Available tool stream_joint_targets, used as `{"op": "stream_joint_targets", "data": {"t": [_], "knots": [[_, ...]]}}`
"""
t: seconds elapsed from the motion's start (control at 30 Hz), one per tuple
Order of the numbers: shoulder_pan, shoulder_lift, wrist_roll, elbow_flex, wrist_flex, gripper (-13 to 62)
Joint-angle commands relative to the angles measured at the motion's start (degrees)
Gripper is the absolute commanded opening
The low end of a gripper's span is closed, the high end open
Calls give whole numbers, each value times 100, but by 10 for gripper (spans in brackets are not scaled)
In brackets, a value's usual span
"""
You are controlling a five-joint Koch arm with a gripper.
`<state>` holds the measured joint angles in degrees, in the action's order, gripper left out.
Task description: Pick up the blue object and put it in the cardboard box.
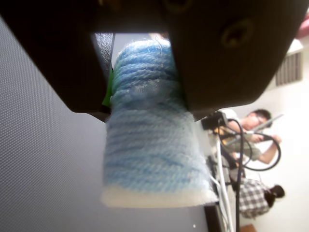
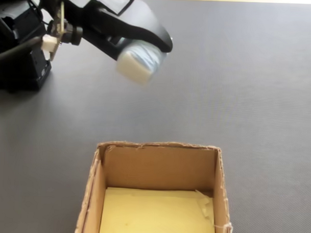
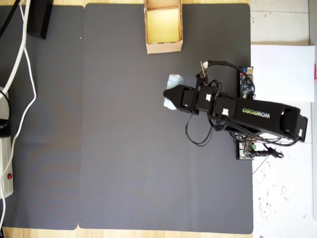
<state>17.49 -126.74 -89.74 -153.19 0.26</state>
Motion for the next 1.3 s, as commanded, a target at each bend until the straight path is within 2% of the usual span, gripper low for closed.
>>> {"op": "stream_joint_targets", "data": {"t": [0.0,0.23,0.7,0.87,1.1,1.2,1.27], "knots": [[105,-79,-53,360,-642,45],[650,281,18,809,-1143,45],[1784,1951,439,2610,-1354,45],[2452,2900,439,3542,-1310,46],[2742,3270,431,3876,-1301,49],[2786,3313,413,3981,-1055,141],[2795,3322,404,4069,-642,244]]}}
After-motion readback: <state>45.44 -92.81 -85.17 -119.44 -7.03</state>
